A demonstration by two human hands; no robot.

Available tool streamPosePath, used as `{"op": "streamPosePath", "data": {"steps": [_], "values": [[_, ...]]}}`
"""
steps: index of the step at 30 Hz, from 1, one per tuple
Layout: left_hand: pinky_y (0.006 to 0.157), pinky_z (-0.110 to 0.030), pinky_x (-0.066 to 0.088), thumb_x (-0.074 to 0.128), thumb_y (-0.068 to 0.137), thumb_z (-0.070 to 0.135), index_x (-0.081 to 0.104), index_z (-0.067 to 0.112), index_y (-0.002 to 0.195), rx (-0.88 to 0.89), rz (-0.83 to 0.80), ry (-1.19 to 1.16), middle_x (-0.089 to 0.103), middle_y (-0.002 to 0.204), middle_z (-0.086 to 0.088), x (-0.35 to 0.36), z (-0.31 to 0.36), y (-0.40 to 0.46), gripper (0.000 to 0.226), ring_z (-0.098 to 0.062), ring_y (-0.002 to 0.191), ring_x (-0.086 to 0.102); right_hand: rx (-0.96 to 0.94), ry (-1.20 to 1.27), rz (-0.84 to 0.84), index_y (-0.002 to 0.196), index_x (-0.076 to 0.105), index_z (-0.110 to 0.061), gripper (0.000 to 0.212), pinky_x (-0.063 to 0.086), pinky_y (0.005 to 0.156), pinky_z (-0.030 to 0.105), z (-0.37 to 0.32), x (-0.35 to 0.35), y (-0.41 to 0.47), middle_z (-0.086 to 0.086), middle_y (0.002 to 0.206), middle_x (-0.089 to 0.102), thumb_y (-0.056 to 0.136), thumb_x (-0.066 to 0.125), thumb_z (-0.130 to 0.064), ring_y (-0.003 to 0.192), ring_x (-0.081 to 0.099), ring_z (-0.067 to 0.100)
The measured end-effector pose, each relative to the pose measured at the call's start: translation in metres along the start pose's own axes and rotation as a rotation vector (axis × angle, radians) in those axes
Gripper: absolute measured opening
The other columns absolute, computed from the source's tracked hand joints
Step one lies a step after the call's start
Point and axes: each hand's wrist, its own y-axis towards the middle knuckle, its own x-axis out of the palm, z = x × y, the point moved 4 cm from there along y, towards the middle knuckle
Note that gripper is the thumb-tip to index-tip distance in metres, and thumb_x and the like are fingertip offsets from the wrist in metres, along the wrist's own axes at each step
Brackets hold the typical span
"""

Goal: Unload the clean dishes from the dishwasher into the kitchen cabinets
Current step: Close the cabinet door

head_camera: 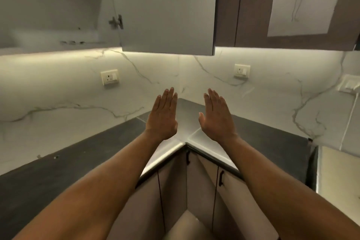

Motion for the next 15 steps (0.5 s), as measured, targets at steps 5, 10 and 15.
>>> {"op": "streamPosePath", "data": {"steps": [5, 10, 15], "values": [[0.121, -0.039, -0.009, 0.055, 0.085, 0.024, 0.003, 0.005, 0.156, 0.023, 0.083, 0.075, -0.010, 0.163, -0.013, -0.037, -0.024, 0.042, 0.090, -0.026, 0.151, -0.013, -0.047, -0.023, 0.122, 0.145, 0.039, 0.000, 0.067, 0.023, 0.120, 0.045, -0.004, -0.025, 0.060, 0.021, 0.155, 0.033, 0.090, 0.060, -0.030, 0.145, 0.030, 0.034], [0.120, -0.039, -0.011, 0.057, 0.085, 0.026, -0.004, 0.005, 0.156, 0.083, 0.168, 0.150, -0.016, 0.162, -0.014, -0.074, -0.030, 0.091, 0.095, -0.028, 0.150, -0.017, -0.030, -0.046, 0.229, 0.142, 0.044, -0.001, 0.065, 0.023, 0.117, 0.043, 0.007, -0.053, 0.109, 0.019, 0.152, 0.039, 0.089, 0.063, -0.033, 0.141, 0.036, 0.034], [0.120, -0.041, -0.011, 0.047, 0.093, 0.012, -0.009, 0.007, 0.155, 0.171, 0.259, 0.261, -0.019, 0.162, -0.013, -0.119, -0.027, 0.147, 0.084, -0.028, 0.149, -0.019, 0.030, -0.035, 0.281, 0.144, 0.044, -0.003, 0.066, 0.025, 0.116, 0.044, 0.020, -0.057, 0.136, 0.017, 0.152, 0.040, 0.089, 0.063, -0.035, 0.141, 0.038, 0.034]]}}
